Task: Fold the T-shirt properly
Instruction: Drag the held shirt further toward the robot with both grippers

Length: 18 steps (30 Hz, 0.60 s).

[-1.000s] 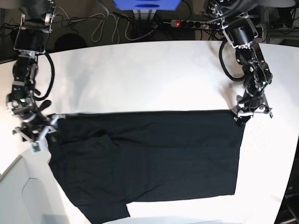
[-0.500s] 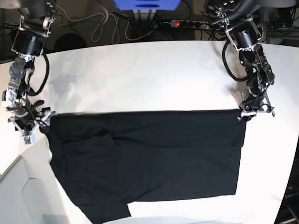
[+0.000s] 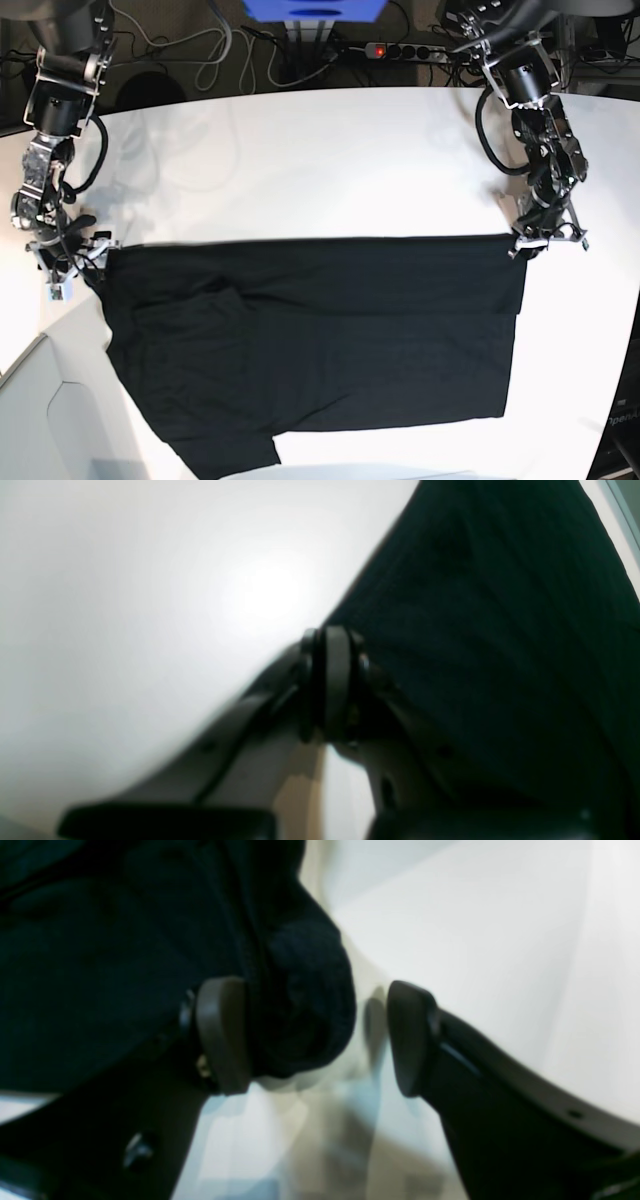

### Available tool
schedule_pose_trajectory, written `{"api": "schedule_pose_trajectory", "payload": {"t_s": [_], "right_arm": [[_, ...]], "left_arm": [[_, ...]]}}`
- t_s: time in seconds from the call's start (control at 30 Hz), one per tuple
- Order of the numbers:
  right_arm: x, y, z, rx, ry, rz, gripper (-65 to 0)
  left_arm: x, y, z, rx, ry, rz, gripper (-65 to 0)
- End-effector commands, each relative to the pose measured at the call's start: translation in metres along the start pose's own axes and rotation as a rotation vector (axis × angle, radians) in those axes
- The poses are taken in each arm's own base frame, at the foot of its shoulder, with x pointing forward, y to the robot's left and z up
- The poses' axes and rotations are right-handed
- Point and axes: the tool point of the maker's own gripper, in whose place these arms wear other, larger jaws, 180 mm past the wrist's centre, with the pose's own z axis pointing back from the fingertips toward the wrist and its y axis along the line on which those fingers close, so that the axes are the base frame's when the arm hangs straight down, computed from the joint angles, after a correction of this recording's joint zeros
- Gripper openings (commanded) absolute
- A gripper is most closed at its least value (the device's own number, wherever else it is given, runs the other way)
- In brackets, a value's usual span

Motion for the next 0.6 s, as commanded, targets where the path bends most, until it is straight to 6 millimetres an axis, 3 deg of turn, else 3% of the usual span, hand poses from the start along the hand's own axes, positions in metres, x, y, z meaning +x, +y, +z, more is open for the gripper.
{"api": "schedule_pose_trajectory", "payload": {"t_s": [0.0,0.1,0.17,0.2,0.3,0.37,0.57], "right_arm": [[0.018,-0.009,0.004,-0.014,-0.039,0.016,-30.4],[0.017,-0.009,0.004,-0.015,-0.036,0.017,-46.7],[0.007,-0.009,0.006,-0.014,-0.019,0.018,-61.8],[0.003,-0.009,0.006,-0.014,-0.012,0.019,-65.0],[0.004,-0.009,0.008,-0.016,-0.013,0.029,-64.6],[0.004,-0.013,0.016,-0.029,0.005,0.061,-64.8],[0.05,-0.011,0.039,-0.063,-0.056,0.155,-64.8]], "left_arm": [[0.002,0.002,0.0,0.017,0.017,-0.015,-65.0],[0.002,0.002,0.0,0.017,0.017,-0.015,-65.0],[0.002,0.002,0.0,0.016,0.015,-0.016,-65.0],[0.003,0.001,0.001,0.014,0.013,-0.018,-65.0],[0.005,-0.001,0.002,0.008,0.013,-0.017,-65.0],[0.017,-0.007,0.007,-0.004,-0.022,-0.039,-65.0],[0.05,-0.034,0.03,-0.059,-0.112,-0.108,-65.0]]}}
